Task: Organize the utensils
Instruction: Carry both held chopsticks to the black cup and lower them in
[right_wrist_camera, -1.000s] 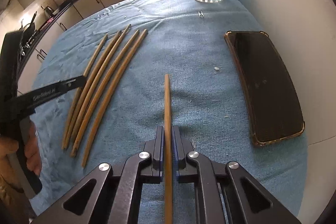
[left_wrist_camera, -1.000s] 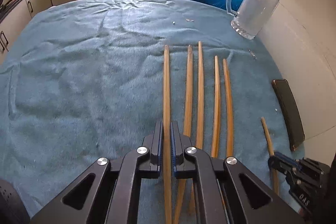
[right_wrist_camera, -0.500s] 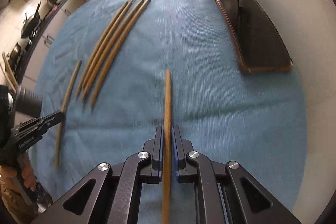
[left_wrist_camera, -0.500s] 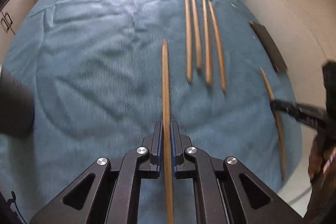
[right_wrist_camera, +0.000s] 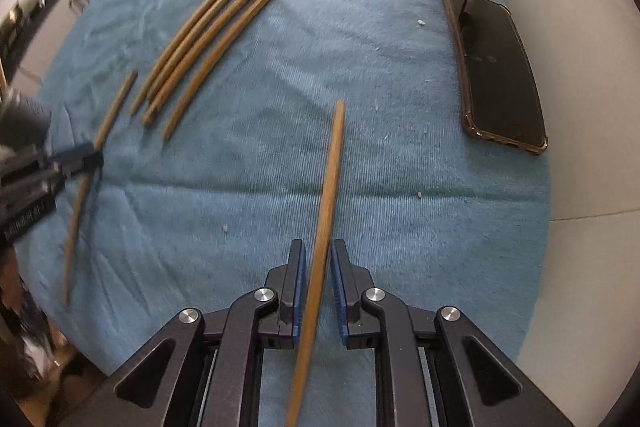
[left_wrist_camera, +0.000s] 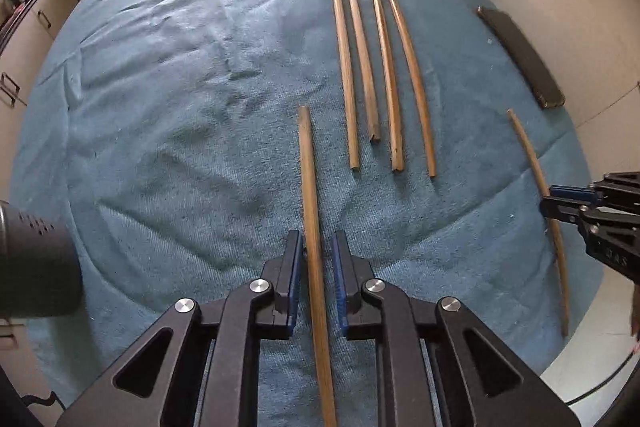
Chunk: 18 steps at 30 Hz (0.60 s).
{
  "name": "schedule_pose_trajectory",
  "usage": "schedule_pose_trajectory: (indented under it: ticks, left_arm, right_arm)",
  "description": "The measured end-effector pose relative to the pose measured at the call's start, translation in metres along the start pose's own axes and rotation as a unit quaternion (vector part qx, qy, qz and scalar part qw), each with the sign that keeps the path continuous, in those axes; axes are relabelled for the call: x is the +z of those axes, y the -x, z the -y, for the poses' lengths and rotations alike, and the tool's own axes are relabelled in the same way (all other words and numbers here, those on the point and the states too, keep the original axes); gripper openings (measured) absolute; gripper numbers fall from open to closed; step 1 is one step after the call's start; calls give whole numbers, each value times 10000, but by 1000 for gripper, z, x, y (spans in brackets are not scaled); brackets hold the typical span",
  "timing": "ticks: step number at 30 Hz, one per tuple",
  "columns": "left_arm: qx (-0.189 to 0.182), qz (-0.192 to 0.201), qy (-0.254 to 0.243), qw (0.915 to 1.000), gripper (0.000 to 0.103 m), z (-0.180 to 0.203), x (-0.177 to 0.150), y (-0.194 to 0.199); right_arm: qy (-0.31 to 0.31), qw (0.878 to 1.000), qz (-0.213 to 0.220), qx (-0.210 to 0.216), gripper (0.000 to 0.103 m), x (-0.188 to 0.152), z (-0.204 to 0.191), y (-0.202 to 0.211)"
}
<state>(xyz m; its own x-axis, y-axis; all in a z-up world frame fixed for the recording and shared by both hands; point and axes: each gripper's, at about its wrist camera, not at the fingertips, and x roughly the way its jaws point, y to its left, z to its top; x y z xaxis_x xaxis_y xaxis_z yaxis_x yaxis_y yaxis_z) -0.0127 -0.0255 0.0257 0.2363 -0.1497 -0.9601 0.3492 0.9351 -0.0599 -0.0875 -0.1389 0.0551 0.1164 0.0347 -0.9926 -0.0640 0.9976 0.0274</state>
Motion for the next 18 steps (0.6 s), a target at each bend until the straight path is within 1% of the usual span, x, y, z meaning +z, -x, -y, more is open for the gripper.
schedule_pose_trajectory:
  ticks: [3,4,5,7,9,10,11,12,13,14,15,16,18]
  left_arm:
    - [92,-145,-123,9998,14,4,6,-3]
    - [79,-195,-135,9997,17,4,8,-3]
    - [18,-230,-131,9996,24,4,10,-4]
    - [-208,-260,-40,9994,31,3,14,-4]
    - [-253,-174,-3,9995,31,2,13,-3]
    - [-225,-69,7,9997,22,0,11,-2]
    - [-153,35,12,9999,7,-2,8,-1]
    - [-193,92,30,9998,7,-5,4,1]
    - [-343,199,122,9991,7,-9,-2,3]
    - [-383,244,169,9988,7,-11,-6,5]
    - [-384,317,205,9986,7,-13,-12,8]
    - [-384,470,229,9979,7,-14,-20,13]
    - [-495,675,288,9961,7,-15,-32,23]
  right_arm:
    - [258,9991,-259,-206,14,6,-9,-3]
    - [301,9987,-339,-247,14,8,-11,-5]
    - [305,9983,-417,-265,14,12,-12,-6]
    - [306,9979,-510,-271,13,20,-14,-9]
    - [293,9982,-464,-259,9,24,-16,-10]
    - [303,9984,-400,-272,9,26,-20,-11]
    - [334,9985,-301,-320,8,25,-24,-11]
    - [389,9984,-151,-388,8,23,-28,-10]
    - [420,9983,-17,-401,8,20,-30,-8]
    - [427,9984,75,-366,8,19,-35,-7]
    - [405,9985,226,-277,8,16,-37,-5]
    - [356,9986,320,-205,8,12,-38,-3]
    - [202,9984,532,-17,8,2,-40,3]
